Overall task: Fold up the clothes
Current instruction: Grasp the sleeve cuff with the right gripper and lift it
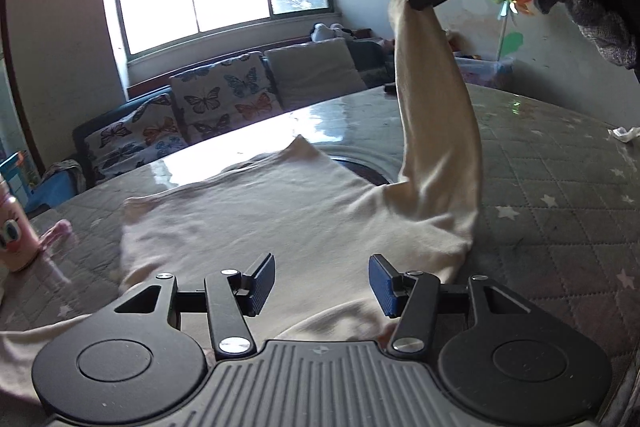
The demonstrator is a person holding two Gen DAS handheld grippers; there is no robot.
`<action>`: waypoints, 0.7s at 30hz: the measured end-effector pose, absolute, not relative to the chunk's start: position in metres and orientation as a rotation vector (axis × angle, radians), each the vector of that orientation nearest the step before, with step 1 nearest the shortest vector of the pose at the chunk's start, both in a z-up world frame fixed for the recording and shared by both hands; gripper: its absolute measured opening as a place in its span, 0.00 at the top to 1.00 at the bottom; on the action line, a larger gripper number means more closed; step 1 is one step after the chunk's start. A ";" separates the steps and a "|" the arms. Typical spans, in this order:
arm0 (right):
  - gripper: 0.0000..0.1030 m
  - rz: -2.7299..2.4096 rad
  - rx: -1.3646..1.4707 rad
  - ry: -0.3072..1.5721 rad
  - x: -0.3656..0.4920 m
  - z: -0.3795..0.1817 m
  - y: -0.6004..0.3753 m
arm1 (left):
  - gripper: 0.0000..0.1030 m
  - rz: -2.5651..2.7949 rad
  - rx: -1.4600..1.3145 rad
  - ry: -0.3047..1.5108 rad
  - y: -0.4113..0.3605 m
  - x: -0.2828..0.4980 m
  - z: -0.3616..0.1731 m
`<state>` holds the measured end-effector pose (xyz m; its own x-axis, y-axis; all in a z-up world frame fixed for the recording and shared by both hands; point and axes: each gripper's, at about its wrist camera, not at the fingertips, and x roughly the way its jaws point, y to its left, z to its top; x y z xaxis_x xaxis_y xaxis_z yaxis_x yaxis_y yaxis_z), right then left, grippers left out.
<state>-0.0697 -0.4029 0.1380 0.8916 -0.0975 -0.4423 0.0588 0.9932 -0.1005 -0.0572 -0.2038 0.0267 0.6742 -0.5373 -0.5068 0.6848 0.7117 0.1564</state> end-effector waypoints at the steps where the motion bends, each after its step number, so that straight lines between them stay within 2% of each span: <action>1: 0.92 -0.058 -0.096 0.463 -0.065 0.139 -0.394 | 0.46 -0.692 0.345 0.451 -0.197 -0.057 0.027; 15: 0.92 0.254 -0.158 0.550 -0.012 0.110 -0.272 | 0.45 -0.580 0.272 0.497 -0.147 -0.058 0.016; 19: 0.87 0.317 -0.154 0.586 -0.018 0.101 -0.257 | 0.45 -0.565 0.268 0.505 -0.143 -0.058 0.015; 21: 0.82 0.325 -0.157 0.588 -0.025 0.102 -0.261 | 0.45 -0.558 0.266 0.505 -0.141 -0.056 0.017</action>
